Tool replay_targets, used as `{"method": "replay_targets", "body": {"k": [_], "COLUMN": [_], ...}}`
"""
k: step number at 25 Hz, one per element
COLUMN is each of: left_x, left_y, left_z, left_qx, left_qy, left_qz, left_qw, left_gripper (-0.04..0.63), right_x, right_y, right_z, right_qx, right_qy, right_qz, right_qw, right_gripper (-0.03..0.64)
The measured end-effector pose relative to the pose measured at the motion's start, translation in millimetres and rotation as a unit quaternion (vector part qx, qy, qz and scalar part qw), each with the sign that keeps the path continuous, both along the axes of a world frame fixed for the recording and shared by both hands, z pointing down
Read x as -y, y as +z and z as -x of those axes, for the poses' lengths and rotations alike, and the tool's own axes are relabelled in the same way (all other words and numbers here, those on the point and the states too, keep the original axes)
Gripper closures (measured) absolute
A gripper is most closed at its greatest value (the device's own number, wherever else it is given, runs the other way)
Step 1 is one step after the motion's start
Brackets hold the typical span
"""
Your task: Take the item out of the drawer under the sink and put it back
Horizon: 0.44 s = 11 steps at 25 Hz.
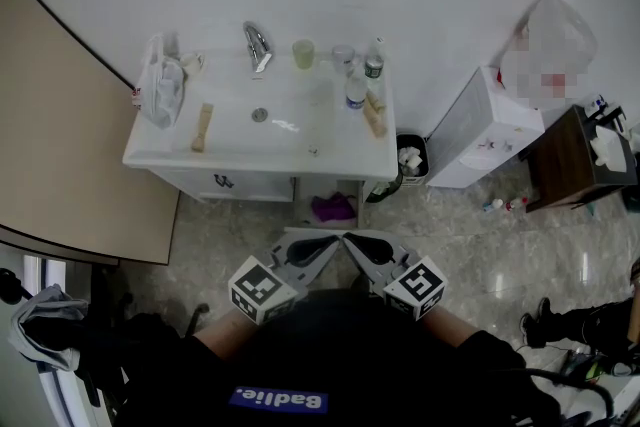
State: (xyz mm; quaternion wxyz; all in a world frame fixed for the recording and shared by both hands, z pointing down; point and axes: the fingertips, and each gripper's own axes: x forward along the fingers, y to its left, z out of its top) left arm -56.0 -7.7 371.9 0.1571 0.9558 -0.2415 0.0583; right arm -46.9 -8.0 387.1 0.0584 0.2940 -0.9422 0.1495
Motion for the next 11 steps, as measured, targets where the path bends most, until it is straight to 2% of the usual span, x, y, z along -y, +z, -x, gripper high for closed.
{"method": "replay_targets", "body": {"k": [11], "left_x": [-6.2], "left_y": [0.6], "left_z": [4.4], "left_qx": [-0.003], "left_qy": [0.005], "left_qz": [0.003], "left_qw": [1.0000], "left_gripper": [0.591], "right_x": [-3.4], "right_y": [6.9], "right_z": [3.1], "right_qx": [-0.002], "right_qy": [0.002], "right_qz": [0.016], "right_qw": [1.000], "right_gripper": [0.617]}}
